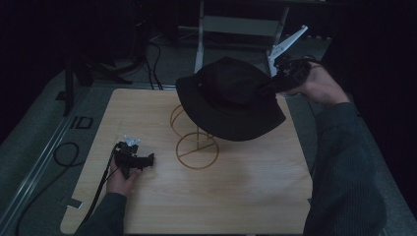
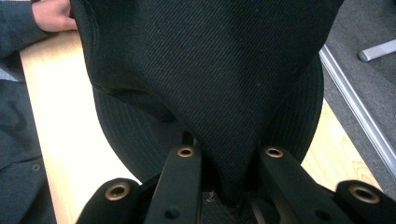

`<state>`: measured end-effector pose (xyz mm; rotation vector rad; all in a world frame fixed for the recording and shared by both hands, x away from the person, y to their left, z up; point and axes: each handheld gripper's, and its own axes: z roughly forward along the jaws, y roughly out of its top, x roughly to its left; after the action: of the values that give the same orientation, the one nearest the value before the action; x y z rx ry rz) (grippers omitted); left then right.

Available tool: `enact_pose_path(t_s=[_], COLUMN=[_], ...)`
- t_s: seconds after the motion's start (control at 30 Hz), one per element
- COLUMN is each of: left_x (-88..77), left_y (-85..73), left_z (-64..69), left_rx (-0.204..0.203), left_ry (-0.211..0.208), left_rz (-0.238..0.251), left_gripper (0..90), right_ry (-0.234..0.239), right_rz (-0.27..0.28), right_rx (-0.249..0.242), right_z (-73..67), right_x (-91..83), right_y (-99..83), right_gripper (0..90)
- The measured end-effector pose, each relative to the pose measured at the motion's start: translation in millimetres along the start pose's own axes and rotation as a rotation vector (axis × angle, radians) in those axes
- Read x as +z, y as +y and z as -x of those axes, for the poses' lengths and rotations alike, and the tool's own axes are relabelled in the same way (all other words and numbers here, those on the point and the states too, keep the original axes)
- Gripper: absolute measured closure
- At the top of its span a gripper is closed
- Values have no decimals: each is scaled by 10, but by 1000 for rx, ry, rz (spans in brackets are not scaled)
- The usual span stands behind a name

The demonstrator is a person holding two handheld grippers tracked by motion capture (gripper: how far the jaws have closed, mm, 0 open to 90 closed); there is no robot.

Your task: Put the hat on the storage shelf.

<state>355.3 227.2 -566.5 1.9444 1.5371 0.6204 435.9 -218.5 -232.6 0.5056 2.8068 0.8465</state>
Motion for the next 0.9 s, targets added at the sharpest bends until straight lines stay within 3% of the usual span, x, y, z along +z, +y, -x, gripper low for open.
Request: enact_pose_path(t_s=[0.57, 0.9], left_x=[1, 1], left_y=[0, 0], left_z=[0, 0], left_rx=[0, -1], left_ry=[1, 1], left_rz=[2, 1], left_gripper=[25, 25], right_ry=[43, 58], right_rz=[-50, -67], right_rx=[-50, -52], right_z=[-112, -153], right_x=[476, 693], right_y=[383, 490], right_gripper=[845, 840])
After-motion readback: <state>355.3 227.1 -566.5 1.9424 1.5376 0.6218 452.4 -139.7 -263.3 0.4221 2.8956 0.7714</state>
